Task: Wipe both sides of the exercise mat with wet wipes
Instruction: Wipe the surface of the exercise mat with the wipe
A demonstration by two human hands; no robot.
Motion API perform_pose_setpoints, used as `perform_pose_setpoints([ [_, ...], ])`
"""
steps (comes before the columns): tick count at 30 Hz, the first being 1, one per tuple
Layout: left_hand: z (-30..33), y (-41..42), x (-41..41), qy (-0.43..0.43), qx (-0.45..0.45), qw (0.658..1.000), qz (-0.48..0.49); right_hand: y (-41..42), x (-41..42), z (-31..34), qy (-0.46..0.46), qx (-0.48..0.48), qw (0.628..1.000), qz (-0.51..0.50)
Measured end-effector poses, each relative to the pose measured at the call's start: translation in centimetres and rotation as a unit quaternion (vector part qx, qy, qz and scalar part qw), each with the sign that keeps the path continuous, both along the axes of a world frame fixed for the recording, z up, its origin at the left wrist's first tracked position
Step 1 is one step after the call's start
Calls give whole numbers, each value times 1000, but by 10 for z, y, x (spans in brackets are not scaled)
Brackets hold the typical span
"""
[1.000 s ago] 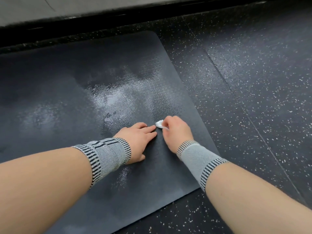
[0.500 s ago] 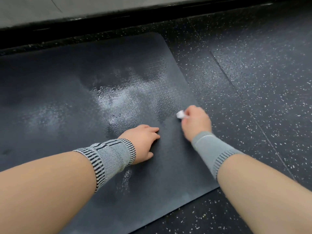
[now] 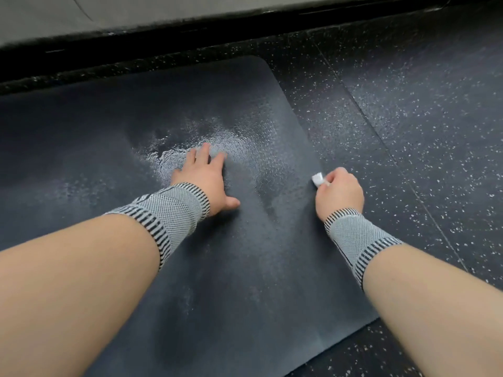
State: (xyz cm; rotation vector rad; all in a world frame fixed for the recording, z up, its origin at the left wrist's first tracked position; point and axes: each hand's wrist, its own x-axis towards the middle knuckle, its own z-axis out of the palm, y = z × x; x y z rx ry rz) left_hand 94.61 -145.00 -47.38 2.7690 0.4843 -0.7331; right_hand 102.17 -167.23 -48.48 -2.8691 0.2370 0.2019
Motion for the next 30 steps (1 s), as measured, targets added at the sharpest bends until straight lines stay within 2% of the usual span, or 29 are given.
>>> perform_pose_setpoints([
  [1, -4, 4, 2, 17, 0, 1000, -7, 8, -5, 2, 6, -2, 1000, -2],
  [2, -8, 7, 2, 33, 5, 999, -21, 21, -14, 2, 19, -2, 999, 48],
  [4, -13, 10, 1, 48, 17, 997, -50, 43, -45, -4, 50, 10, 974, 222],
  [5, -14, 11, 1, 51, 20, 997, -60, 47, -56, -5, 59, 19, 956, 285],
  [6, -14, 12, 2, 56, 20, 996, -67, 44, -53, -5, 48, 14, 952, 302],
  [7, -14, 12, 1, 61, 21, 995, -74, 37, -41, -5, 37, 5, 966, 257],
  [9, -15, 12, 2, 63, 26, 995, -77, 16, -6, -4, 13, 8, 998, 61],
  [10, -15, 12, 3, 62, 23, 995, -73, 8, 6, -1, 6, 12, 999, -30],
  [11, -15, 12, 4, 65, 16, 995, -69, 6, 10, 1, 13, 0, 997, -74],
  [12, -15, 10, 4, 69, 10, 995, -67, 13, 7, 2, 38, -23, 998, -53],
  [14, -12, 8, 3, 74, 7, 995, -66, 43, -17, 3, 97, -33, 989, 104],
  [16, -5, 10, 2, 71, 4, 995, -66, 69, -40, 15, 152, -32, 952, 264],
  [17, -1, 11, 2, 72, -2, 995, -67, 73, -40, 23, 155, -37, 939, 306],
  [18, 2, 11, 2, 76, -8, 995, -69, 73, -31, 31, 140, -45, 940, 307],
  [21, 6, 11, 3, 85, -10, 994, -71, 61, 15, 58, 97, -67, 969, 219],
  [23, 7, 10, 5, 97, -11, 993, -70, 51, 42, 66, 84, -97, 970, 206],
  [26, 6, 10, 6, 103, -17, 993, -61, 45, 60, 55, 82, -113, 969, 204],
  [30, 2, 10, 5, 91, -2, 994, -60, 48, 44, 19, 76, -76, 986, 127],
])
